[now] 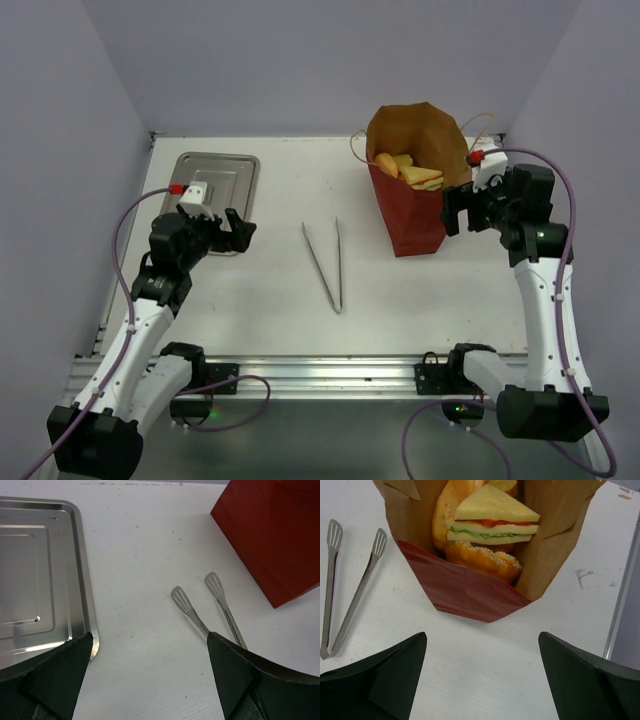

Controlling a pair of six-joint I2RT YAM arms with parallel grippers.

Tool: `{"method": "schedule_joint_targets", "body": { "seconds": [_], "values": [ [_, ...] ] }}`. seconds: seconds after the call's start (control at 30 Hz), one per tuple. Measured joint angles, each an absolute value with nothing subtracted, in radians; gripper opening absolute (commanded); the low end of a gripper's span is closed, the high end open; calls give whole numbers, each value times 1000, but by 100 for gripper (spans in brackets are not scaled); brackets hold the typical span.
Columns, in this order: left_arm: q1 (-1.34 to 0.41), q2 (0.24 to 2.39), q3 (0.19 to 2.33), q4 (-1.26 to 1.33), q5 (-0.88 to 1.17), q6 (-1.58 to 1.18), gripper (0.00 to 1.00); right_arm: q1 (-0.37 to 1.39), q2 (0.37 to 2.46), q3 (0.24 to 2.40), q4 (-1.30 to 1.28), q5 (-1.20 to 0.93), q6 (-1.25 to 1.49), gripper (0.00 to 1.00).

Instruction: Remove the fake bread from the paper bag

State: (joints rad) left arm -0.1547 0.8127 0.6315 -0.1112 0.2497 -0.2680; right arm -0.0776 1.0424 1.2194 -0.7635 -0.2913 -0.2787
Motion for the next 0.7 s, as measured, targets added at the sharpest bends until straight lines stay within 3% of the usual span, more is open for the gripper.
{"method": "schedule_joint_targets", "body": {
  "seconds": [0.37,0.7],
  "values": [
    [-155,815,630,-90,282,-268,100,-78,1125,1273,-815,-318,-306,99],
    [-155,839,630,-83,320,-270,100,-79,1251,1374,-759,-362,-43,99]
  ]
}}
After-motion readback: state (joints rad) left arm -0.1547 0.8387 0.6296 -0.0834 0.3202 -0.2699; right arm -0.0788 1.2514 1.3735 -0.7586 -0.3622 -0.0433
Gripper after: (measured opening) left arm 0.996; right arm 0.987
